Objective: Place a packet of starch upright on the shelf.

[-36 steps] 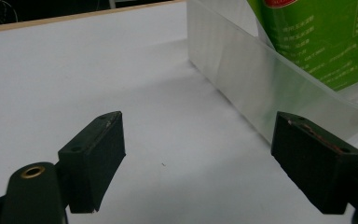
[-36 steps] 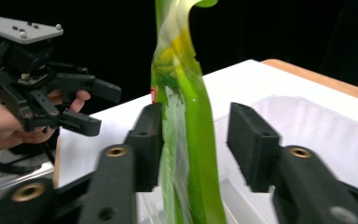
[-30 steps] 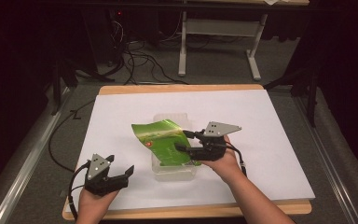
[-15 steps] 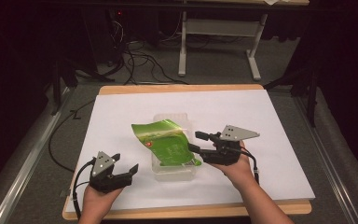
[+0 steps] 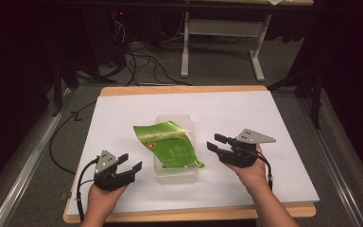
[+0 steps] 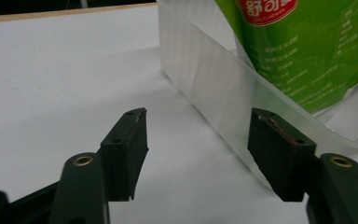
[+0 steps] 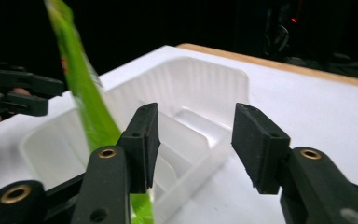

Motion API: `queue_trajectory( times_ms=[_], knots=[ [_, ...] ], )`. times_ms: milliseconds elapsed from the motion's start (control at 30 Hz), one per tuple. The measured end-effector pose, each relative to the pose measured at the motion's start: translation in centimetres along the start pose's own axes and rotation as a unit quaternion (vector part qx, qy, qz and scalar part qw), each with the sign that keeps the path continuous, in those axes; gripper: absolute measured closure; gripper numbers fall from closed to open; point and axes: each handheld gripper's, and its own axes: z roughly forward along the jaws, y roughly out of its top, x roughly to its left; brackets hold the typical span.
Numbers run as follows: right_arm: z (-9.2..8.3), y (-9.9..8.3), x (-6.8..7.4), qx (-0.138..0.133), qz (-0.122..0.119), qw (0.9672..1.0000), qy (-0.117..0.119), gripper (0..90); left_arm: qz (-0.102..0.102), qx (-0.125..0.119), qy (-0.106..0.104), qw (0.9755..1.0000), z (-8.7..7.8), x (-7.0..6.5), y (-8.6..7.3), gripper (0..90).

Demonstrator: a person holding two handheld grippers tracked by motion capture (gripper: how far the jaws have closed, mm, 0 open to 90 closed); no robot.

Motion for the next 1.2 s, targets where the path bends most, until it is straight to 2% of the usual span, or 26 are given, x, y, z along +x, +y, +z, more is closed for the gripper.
queue_trajectory(
  times_ms=[33, 67, 100, 133, 200, 233, 300, 333, 367, 400, 433, 467, 500, 633, 867, 1067, 1200],
  knots=[
    [-0.1, -0.3, -0.1, 0.002, 0.006, 1.0000, -0.007, 53.9, -0.008, 0.001, -0.003, 1.0000, 0.2, 0.1, 0.0, 41.7],
    [-0.4, -1.0, -0.1, 0.015, 0.000, 0.9995, -0.028, 57.2, -0.014, 0.004, -0.003, 0.9999, 0.3, 0.1, 0.0, 48.2],
    [-0.4, -1.0, -0.1, 0.015, 0.000, 0.9995, -0.028, 57.2, -0.018, 0.005, -0.003, 0.9998, 0.5, 0.0, -0.1, 48.2],
    [-0.7, -1.6, -0.1, 0.027, 0.004, 0.9984, -0.049, 60.7, -0.017, 0.011, -0.005, 0.9998, 0.9, -0.3, -0.1, 57.2],
    [-1.0, -2.1, -0.1, 0.038, 0.012, 0.9969, -0.068, 64.4, -0.017, 0.014, -0.004, 0.9998, 1.2, -0.8, -0.1, 64.3],
    [-1.0, -2.1, -0.1, 0.038, 0.012, 0.9969, -0.068, 64.4, -0.017, 0.014, -0.004, 0.9998, 1.2, -0.8, -0.1, 67.7],
    [-0.8, -2.5, 0.6, 0.049, 0.018, 0.9950, -0.085, 72.2, -0.015, 0.018, -0.004, 0.9997, 1.7, -1.3, 0.0, 73.5],
    [-0.8, -2.5, 0.6, 0.049, 0.018, 0.9950, -0.085, 72.2, -0.013, 0.020, -0.003, 0.9997, 1.8, -1.5, 0.0, 73.5],
    [-0.7, -2.6, 0.8, 0.053, 0.018, 0.9945, -0.088, 76.4, -0.010, 0.021, 0.001, 0.9997, 2.1, -1.8, 0.0, 76.2],
    [-0.1, -2.6, 1.5, 0.058, 0.015, 0.9954, -0.074, 83.5, -0.007, 0.029, 0.000, 0.9996, 2.6, -2.2, -0.1, 82.1],
    [-0.1, -2.6, 1.5, 0.058, 0.015, 0.9954, -0.074, 83.5, -0.007, 0.029, 0.000, 0.9996, 2.6, -2.2, -0.1, 84.5],
    [0.2, -2.7, 1.8, 0.061, 0.014, 0.9960, -0.063, 85.8, -0.005, 0.034, 0.000, 0.9994, 2.8, -2.3, -0.1, 84.5],
    [0.8, -2.7, 2.5, 0.070, 0.008, 0.9967, -0.042, 87.3, -0.004, 0.044, 0.001, 0.9990, 3.3, -2.7, -0.2, 88.2],
    [1.7, -2.9, 3.6, 0.085, -0.008, 0.9960, -0.025, 88.4, -0.002, 0.047, -0.004, 0.9989, 3.7, -3.5, -0.3, 90.0],
    [2.5, -3.0, 4.2, 0.101, -0.015, 0.9945, -0.023, 89.7, 0.001, 0.054, -0.008, 0.9985, 3.9, -4.2, -0.5, 90.0],
    [2.9, -3.2, 4.4, 0.116, -0.019, 0.9930, -0.013, 90.0, 0.007, 0.052, -0.015, 0.9985, 3.8, -4.2, -0.7, 90.0],
    [3.3, -3.2, 4.5, 0.123, -0.019, 0.9921, -0.017, 90.0, 0.007, 0.053, -0.016, 0.9984, 3.8, -4.2, -0.8, 90.0]
  ],
)
